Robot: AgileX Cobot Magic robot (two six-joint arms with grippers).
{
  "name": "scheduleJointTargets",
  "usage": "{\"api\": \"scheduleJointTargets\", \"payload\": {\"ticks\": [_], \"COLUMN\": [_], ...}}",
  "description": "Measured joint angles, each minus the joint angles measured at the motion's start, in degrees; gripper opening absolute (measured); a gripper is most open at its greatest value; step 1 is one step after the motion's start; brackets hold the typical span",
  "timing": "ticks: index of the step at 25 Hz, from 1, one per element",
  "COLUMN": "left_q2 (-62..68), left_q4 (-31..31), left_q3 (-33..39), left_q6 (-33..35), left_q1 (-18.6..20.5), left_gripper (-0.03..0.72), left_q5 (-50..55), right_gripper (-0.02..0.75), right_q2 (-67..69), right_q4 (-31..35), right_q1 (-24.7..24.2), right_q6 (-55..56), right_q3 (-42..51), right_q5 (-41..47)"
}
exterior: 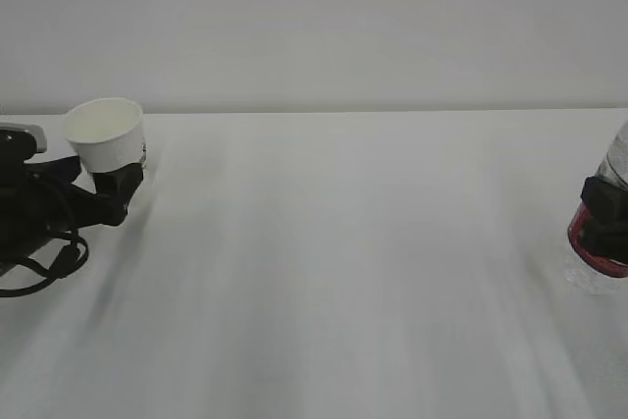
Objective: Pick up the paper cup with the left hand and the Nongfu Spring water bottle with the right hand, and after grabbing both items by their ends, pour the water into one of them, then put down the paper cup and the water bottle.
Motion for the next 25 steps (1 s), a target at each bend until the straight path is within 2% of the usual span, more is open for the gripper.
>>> {"api": "scheduleJointTargets", "payload": {"ticks": [5,25], "left_q2": [3.5,10.6], "left_q4": [-2.7,-3.1], "left_q3": [-2.8,-8.8], "left_q6": [0.0,-2.3], "left_q1": [0.0,0.0], "left_gripper": [0.692,0.692], "left_q5": [0.0,0.0], "right_gripper": [0.386,0.386], "right_q2": [0.0,0.0], "right_q4": [0.0,-0.2], "right_q1": [0.0,0.0], "right_q6": [0.0,-0.1], "right_q3": [-0.1,-0.2], "right_q5": [0.0,0.0]}}
